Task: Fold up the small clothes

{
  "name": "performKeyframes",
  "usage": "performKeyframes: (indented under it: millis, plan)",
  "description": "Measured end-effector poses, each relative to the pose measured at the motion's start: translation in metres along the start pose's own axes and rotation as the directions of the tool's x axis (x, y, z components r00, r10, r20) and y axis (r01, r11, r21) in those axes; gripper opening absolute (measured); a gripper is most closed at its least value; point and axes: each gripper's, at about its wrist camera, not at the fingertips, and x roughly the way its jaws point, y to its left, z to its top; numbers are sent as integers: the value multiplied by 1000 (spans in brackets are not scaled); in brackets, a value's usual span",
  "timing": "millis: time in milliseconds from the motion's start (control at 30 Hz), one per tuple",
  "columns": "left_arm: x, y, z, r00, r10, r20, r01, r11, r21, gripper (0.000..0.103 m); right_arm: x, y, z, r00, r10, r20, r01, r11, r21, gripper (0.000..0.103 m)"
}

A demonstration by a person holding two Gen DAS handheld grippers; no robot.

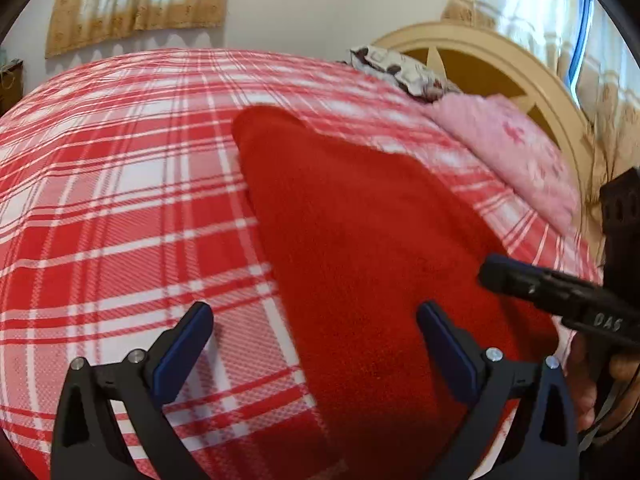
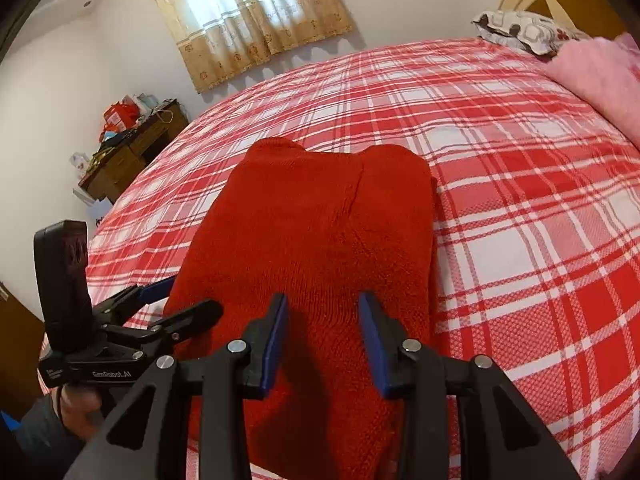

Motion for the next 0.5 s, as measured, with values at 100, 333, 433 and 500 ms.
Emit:
performKeyframes:
  millis: [100, 333, 433, 500]
  plan:
    - [-2, -1, -3, 1000, 12, 9, -12, 1000, 0, 103, -5, 16, 12, 1000, -16, 6, 16, 1000, -14, 39]
    - [-5, -1, -5, 999, 42, 30, -42, 999, 6, 103, 29, 7, 35, 989, -98, -109, 99, 995, 9, 39]
    - [-3, -2, -3, 999, 42, 26, -42, 999, 16, 103, 25, 1, 33, 995, -57, -83, 58, 998, 11, 39]
    - [-2, -2, -2, 999, 40, 25, -41, 999, 14, 103, 20, 3, 31, 996, -52, -73, 51, 999, -4, 39]
